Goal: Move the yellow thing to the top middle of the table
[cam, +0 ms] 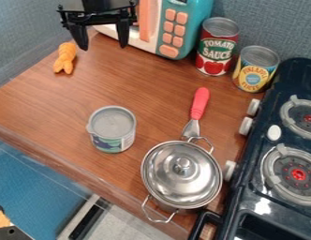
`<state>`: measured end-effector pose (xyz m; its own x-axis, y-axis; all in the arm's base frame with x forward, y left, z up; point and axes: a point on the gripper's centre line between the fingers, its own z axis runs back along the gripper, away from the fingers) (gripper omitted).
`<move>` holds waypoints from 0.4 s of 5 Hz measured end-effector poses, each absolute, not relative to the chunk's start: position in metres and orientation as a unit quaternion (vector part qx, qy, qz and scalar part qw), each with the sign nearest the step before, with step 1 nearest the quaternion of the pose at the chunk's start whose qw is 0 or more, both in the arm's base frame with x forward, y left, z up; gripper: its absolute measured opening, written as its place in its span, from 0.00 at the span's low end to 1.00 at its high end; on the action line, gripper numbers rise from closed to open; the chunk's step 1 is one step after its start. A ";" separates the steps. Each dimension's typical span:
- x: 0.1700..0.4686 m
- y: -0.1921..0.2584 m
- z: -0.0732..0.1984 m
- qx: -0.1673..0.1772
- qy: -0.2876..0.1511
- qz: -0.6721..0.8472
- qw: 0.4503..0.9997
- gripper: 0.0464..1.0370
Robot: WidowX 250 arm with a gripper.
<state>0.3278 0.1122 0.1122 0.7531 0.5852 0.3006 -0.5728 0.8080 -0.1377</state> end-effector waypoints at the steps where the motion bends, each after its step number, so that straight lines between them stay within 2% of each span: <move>1: 0.327 0.111 0.101 -0.024 -0.149 0.310 0.939 0.96; 2: 0.329 0.137 0.101 -0.044 -0.152 0.344 0.926 0.96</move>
<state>0.3292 0.1369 0.1011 0.7175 0.6499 0.2505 -0.6230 0.7597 -0.1865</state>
